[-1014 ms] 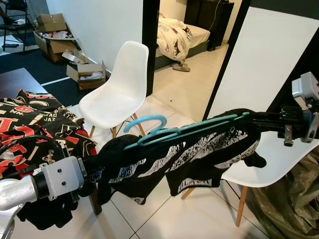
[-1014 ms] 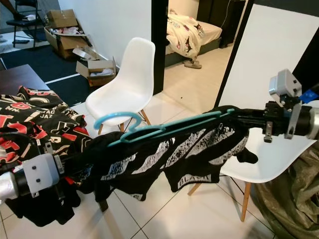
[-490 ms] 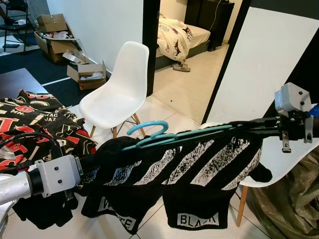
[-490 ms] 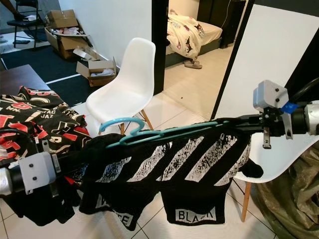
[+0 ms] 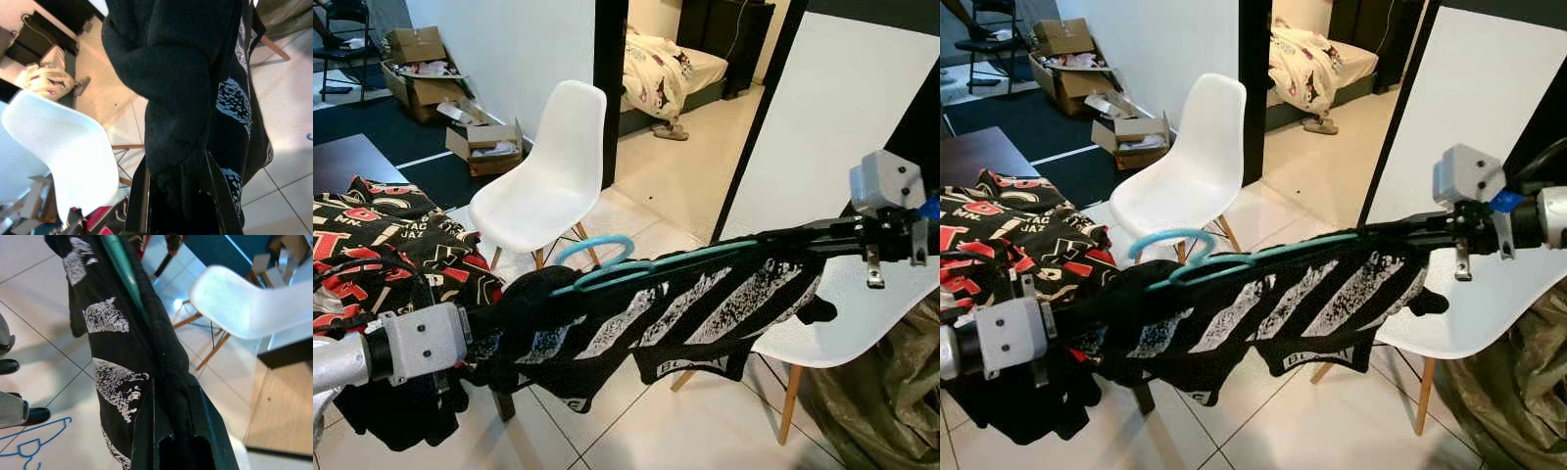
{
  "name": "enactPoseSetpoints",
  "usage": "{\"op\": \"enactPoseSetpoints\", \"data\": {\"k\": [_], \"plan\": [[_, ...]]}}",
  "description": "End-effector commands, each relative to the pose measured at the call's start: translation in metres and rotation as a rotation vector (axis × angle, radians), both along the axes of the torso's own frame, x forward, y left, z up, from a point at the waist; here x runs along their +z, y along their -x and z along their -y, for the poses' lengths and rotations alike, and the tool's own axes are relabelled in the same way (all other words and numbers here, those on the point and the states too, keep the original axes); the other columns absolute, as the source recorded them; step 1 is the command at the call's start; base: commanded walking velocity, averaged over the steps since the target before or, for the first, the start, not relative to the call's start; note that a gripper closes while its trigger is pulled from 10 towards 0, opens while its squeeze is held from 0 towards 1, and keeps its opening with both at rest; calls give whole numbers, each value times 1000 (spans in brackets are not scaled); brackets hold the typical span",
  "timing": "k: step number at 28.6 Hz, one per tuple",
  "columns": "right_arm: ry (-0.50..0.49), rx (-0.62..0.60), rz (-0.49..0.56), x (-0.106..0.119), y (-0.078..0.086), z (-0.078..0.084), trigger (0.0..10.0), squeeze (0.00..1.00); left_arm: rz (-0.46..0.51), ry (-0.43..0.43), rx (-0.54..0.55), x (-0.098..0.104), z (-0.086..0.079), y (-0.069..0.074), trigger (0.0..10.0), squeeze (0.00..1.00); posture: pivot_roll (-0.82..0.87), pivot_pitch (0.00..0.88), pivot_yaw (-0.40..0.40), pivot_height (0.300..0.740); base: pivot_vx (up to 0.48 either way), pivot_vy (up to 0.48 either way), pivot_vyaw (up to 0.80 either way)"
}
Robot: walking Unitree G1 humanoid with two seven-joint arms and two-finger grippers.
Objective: Hang hanger
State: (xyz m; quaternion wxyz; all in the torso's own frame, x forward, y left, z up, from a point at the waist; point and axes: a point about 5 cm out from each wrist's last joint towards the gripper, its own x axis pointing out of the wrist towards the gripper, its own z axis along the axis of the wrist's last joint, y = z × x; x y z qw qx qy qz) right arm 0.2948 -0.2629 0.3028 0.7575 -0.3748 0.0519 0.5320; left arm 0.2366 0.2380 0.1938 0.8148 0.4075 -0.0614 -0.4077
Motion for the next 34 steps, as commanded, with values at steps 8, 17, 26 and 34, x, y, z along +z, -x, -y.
{"op": "enactPoseSetpoints", "data": {"k": [8, 17, 26, 34], "plan": [[-54, 322, 3, -8, 7, -72, 0, 0, 20, 29, -111, -2, 39, -15, 10000, 0, 57, 0, -52, 740, 0, 0, 0], [102, 369, -83, -43, 9, -86, 0, 0, 29, 29, -137, 0, 45, -20, 10000, 0, 51, 0, -53, 740, 0, 0, 0], [185, 191, -67, -42, -2, -54, 0, 0, 23, -45, -92, 3, 24, -19, 10000, 0, 61, 0, -53, 740, 0, 0, 0], [216, 41, -46, -31, -3, -19, 0, 0, 8, -115, -18, 3, 0, -16, 10000, 0, 62, 0, -54, 740, 0, 0, 0]]}}
